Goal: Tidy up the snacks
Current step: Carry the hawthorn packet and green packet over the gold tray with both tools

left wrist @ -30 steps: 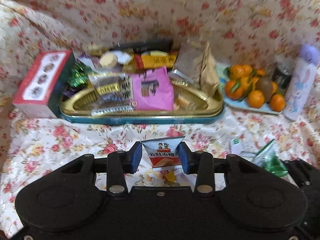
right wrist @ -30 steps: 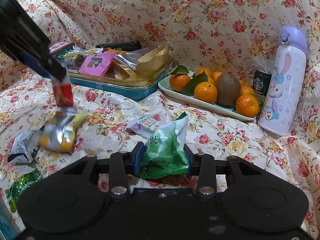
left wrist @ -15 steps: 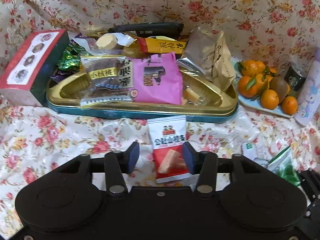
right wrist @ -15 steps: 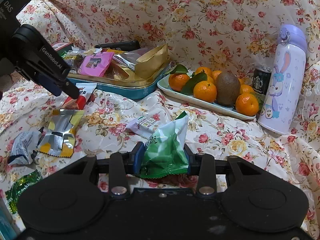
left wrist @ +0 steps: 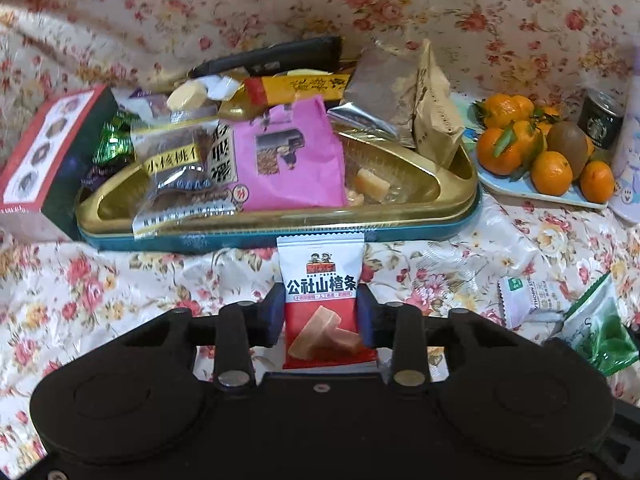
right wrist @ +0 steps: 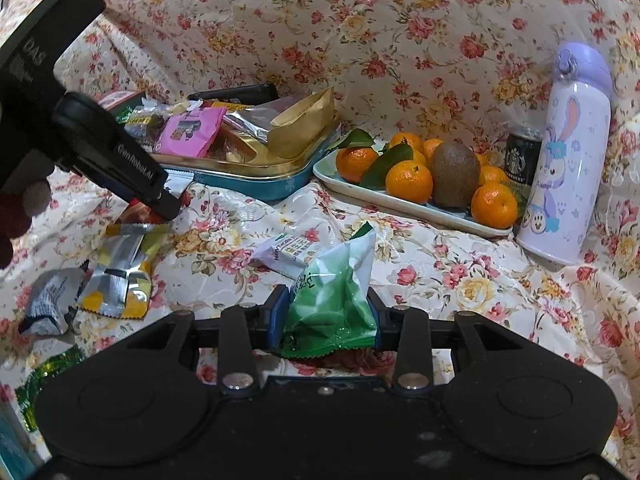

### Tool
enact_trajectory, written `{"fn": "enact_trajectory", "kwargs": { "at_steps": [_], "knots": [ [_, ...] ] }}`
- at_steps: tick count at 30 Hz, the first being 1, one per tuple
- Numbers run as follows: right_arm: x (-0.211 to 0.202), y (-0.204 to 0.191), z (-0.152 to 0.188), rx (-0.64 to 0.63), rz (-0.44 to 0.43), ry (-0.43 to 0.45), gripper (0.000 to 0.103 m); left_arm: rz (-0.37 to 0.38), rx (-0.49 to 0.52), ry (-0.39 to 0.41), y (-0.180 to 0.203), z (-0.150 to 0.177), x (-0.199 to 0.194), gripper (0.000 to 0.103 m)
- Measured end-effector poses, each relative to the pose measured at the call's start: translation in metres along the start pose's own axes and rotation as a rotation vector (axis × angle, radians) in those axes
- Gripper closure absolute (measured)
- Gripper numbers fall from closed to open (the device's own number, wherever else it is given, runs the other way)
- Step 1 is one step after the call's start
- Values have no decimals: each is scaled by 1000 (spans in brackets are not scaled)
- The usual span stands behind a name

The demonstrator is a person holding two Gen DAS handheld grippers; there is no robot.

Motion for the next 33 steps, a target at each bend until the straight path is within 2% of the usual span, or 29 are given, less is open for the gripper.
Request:
{"fn": "enact_trajectory", "kwargs": {
  "at_steps": [5,11,17,23,33],
  "knots": [
    [-2,6,-8,116,0,-20,66,13,-8,31,-4,-6,-15,60],
    [-28,14,-39,190,27,30,66,-11,-6,96,-11,-18,-55,60],
    [-75,5,-70,221,29,104,66,-10,-33,131,-19,-15,-104,60],
    [-134,-24,-75,287,-17,176,66,-34,-22,194,-27,4,-156,60],
    [-236,-85,-48,316,-112,273,65,-50,-43,211,-35,68,-209,60]
  ]
}}
Point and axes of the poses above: each gripper's, at about its wrist camera, not at the fingertips, and x roughly the way its jaws point, y to its right, z to its underside, the point moved 10 cm from there along x, roughly the way its jaws point, and after that the axes turned 3 degrees about x, right-handed, at the moved point
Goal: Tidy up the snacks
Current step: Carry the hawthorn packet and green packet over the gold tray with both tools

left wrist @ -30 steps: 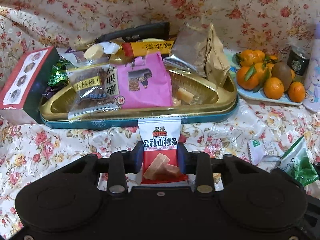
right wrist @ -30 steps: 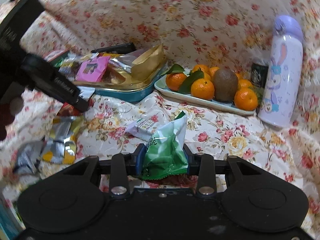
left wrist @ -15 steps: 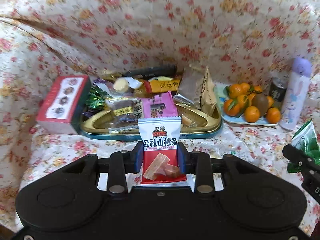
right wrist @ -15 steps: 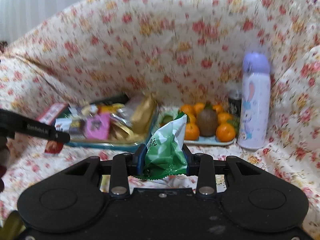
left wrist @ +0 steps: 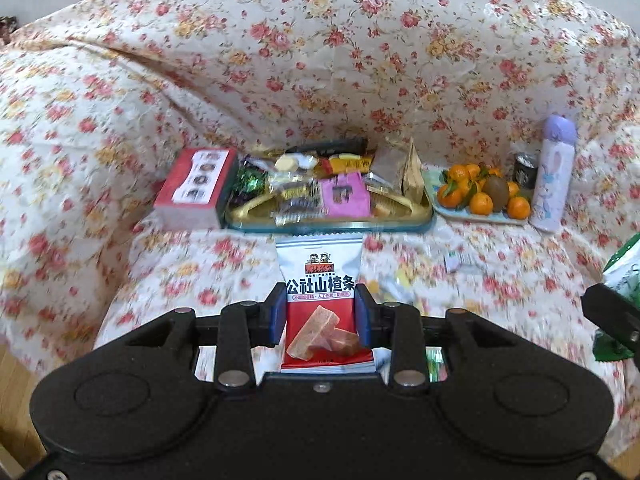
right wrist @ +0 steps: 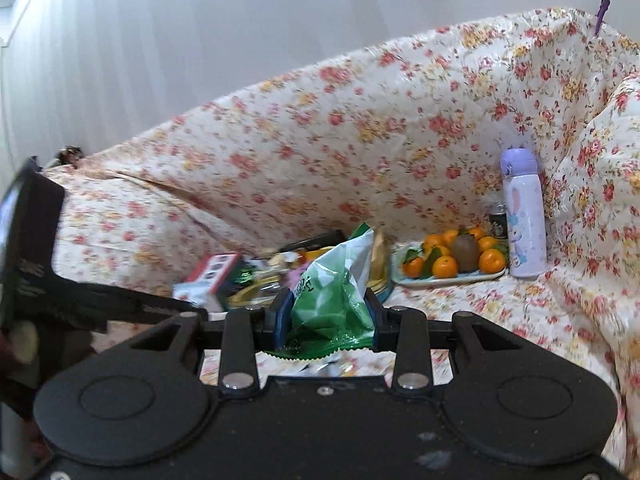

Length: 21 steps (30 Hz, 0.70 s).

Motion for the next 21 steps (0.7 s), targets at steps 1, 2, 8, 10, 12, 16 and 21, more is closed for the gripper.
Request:
{"fn": "enact_trajectory", "kwargs": {
  "at_steps": [1,2,8,10,12,16,21],
  "knots": [
    [-11,-6,4,5,-11,-1,65,7,-2,-8,0,8,-4,60],
    [-18,-9,7,8,-16,2,65,15,-5,-16,1,15,-9,60],
    [-64,-18,30,22,12,10,65,32,-17,-30,1,53,-38,60],
    [-76,-20,39,19,24,-7,65,28,-7,-28,0,63,-48,60],
    [-82,-19,46,22,41,-24,65,24,-5,-29,-1,72,-56,60],
    [-87,-15,63,51,80,-76,65,41,2,-59,-1,90,-62,60],
    [-77,-9,85,87,150,-182,65,45,9,-117,3,112,-53,60]
  ]
}}
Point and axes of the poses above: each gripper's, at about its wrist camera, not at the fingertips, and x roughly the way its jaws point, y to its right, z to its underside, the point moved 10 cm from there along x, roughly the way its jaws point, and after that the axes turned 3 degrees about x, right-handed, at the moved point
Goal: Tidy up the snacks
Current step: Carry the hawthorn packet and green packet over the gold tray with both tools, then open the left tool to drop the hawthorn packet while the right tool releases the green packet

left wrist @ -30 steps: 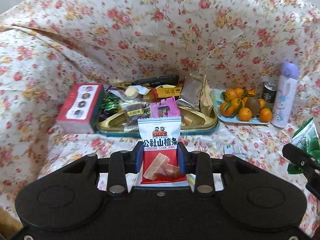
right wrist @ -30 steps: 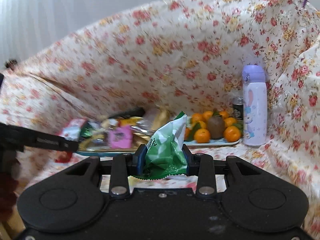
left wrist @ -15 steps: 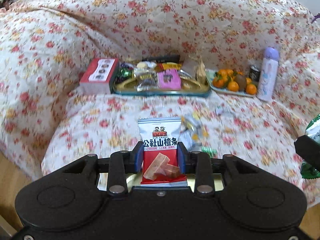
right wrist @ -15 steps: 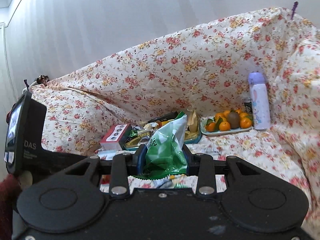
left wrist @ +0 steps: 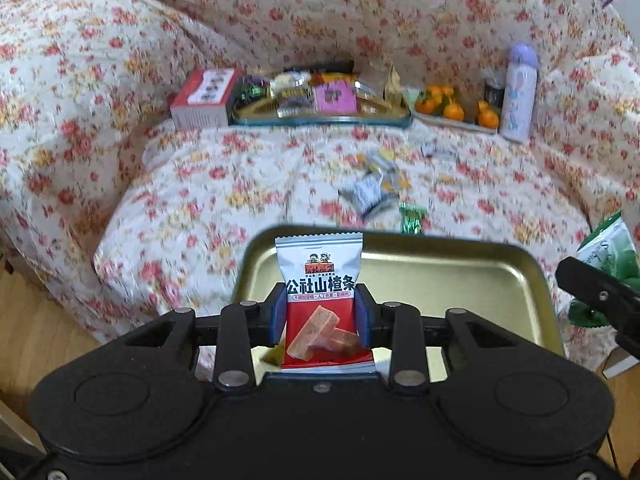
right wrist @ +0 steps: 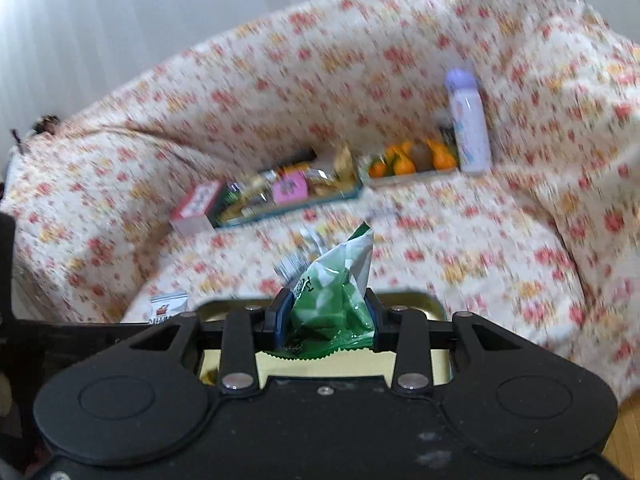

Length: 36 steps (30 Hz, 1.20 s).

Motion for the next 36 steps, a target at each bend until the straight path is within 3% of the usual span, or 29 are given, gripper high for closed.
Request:
{"fn": "enact_trajectory", "kwargs": {
  "at_steps": [10,14,16,25,36],
  "knots": [
    [17,4,29,12,57,-127,65,1,33,-70,14,9,28,60],
    [19,6,31,15,64,-142,65,-17,49,-70,18,8,32,59],
    [19,8,32,17,67,-145,65,-36,62,-69,18,8,33,53],
    [20,8,34,20,68,-157,65,-47,51,-90,14,13,29,53],
    [21,5,33,-12,72,-147,65,-43,-31,-104,2,30,20,53]
  ]
}}
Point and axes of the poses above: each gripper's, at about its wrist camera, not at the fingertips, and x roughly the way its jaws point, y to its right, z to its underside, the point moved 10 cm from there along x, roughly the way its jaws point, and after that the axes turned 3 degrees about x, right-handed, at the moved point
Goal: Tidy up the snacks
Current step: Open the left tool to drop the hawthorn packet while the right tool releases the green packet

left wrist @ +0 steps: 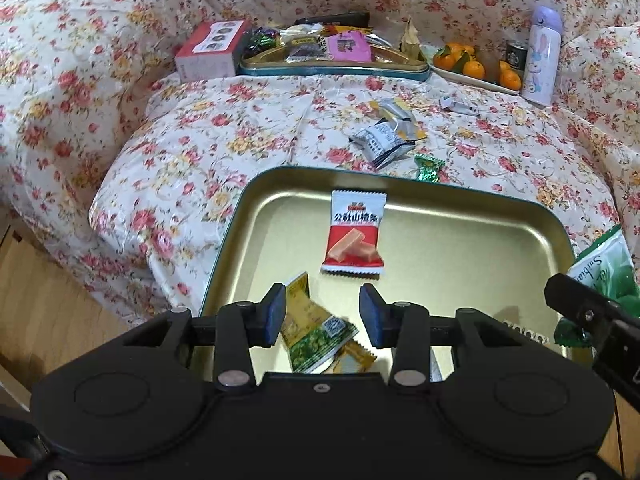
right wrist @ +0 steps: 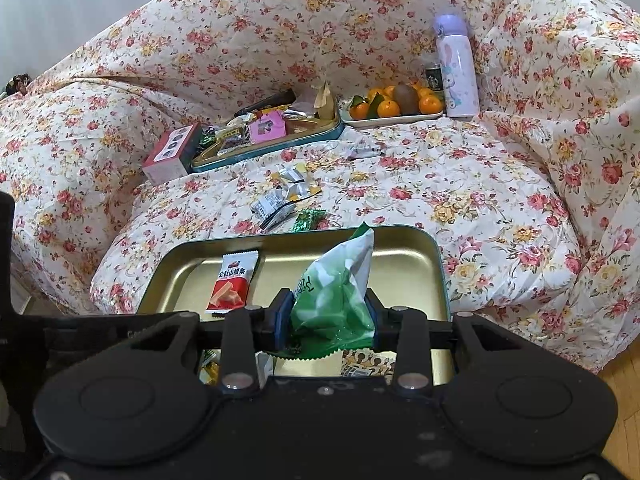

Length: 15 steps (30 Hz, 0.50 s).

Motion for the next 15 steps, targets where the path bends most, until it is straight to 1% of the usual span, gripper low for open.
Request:
{"fn": "enact_trajectory", "kwargs": {
  "at_steps": [5,8,9,15],
  "knots": [
    [0,-6,2,-13,-27,0,64,5,-11,-24,-1,7,4,53],
    [-4,-11,0,-24,-52,20,59,9,-8,-35,0,10,5,53],
    [-5,-11,-1,-23,-56,25,59,11,-6,-35,0,10,5,53],
    [-5,-8,-1,-18,-50,13,57,10,7,-33,3,11,3,53]
  ]
}}
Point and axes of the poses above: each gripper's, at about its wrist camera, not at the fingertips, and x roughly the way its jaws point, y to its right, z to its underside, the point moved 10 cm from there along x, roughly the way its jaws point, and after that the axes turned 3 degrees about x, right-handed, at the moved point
